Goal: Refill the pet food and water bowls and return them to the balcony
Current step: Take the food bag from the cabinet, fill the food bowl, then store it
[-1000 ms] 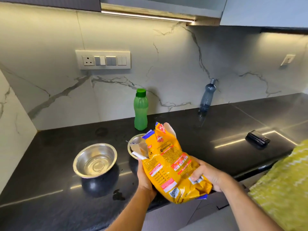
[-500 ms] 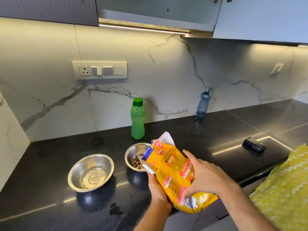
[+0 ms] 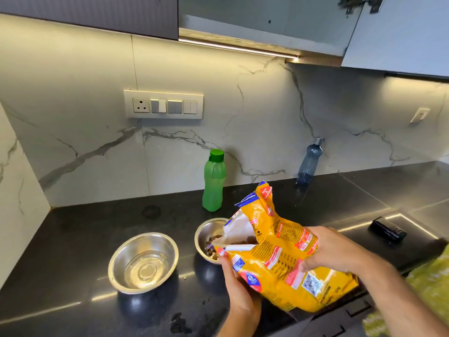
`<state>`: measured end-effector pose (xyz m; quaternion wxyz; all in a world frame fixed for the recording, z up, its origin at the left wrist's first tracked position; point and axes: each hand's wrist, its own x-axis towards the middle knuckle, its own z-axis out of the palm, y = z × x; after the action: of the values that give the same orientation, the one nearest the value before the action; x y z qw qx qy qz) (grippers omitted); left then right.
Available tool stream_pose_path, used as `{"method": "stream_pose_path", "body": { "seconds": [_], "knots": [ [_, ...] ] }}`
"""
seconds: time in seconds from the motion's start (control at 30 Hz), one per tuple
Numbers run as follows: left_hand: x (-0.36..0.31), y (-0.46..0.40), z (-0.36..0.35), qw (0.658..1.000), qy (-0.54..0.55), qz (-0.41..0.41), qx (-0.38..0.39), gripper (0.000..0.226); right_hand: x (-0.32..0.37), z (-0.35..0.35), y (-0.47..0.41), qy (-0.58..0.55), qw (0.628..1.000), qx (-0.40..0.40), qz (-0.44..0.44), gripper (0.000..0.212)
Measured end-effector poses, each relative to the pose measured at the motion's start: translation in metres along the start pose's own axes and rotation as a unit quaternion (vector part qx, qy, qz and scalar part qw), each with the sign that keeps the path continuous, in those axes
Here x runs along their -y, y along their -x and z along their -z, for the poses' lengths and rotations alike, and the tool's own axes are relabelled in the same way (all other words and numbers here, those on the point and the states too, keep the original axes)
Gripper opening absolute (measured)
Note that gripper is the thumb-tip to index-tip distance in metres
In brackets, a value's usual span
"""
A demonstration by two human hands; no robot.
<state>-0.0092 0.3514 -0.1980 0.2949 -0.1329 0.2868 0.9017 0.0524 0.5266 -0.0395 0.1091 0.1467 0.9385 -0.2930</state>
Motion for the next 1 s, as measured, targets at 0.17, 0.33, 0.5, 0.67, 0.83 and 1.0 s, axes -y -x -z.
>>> {"method": "stream_pose_path", "body": {
  "seconds": [0.17,0.33,0.5,0.67,0.83,1.0],
  "knots": [
    [0.002,-0.010,-0.009,0.999,0.028,-0.003,-0.031,0.088,-0.001,0.005,-0.009,0.013,1.000,0.007,-0.018,0.038],
    [0.013,-0.012,-0.019,0.997,0.053,-0.007,-0.062,0.083,-0.005,0.017,-0.012,0.032,0.999,0.027,-0.010,0.036],
    [0.023,-0.009,-0.031,0.994,0.074,-0.032,-0.078,0.081,0.002,0.027,-0.015,0.070,0.997,0.031,0.025,0.032],
    [0.021,-0.013,-0.036,0.993,0.087,-0.053,-0.065,0.082,0.010,0.034,-0.024,0.091,0.995,0.037,0.025,0.031],
    [0.017,-0.027,-0.034,0.994,0.068,-0.035,-0.079,0.084,0.018,0.032,-0.035,0.119,0.992,0.038,0.013,0.029],
    [0.023,-0.036,-0.032,0.990,0.091,-0.019,-0.103,0.080,0.026,0.030,-0.048,0.181,0.983,0.017,-0.004,0.033]
  ]
}}
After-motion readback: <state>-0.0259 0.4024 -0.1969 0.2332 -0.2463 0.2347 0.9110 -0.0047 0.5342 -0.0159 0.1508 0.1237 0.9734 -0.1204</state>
